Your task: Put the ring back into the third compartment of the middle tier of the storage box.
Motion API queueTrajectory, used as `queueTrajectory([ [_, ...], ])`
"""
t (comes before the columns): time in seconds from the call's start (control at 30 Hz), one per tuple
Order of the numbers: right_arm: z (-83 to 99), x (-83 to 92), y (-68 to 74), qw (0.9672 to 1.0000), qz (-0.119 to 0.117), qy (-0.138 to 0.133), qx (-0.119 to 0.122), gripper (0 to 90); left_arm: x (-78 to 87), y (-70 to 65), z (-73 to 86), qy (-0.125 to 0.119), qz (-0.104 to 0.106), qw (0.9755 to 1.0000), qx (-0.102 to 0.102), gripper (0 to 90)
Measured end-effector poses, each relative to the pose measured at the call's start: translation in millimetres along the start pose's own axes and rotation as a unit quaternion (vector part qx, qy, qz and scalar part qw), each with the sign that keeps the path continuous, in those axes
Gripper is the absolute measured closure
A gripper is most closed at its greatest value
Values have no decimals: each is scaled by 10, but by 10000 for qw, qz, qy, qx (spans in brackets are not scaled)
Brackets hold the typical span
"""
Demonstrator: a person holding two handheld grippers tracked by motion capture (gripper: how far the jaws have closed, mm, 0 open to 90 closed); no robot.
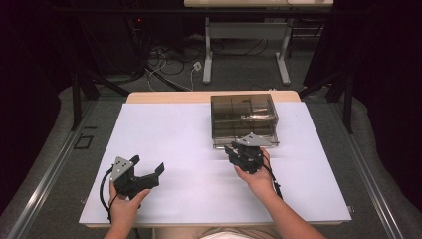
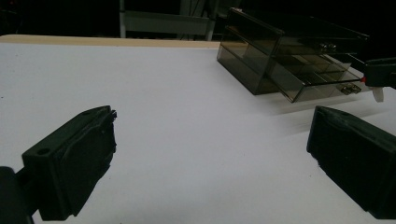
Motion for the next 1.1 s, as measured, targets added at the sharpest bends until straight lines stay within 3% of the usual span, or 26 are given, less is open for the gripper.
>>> queueTrajectory([
  [1.1,-83,47,-327,9990,366,-129,-224,671,-1,1,0,-2,-1,10000,-2,13],
])
Point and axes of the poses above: each handheld gripper's, and its own axes: x roughly backward along the jaws, z roughly out of its underside, y roughly to its left, the point moved 5 cm from there along -x, roughly forward along the jaws, and after that the axes turned 3 degrees about -y, right-handed, at the moved point
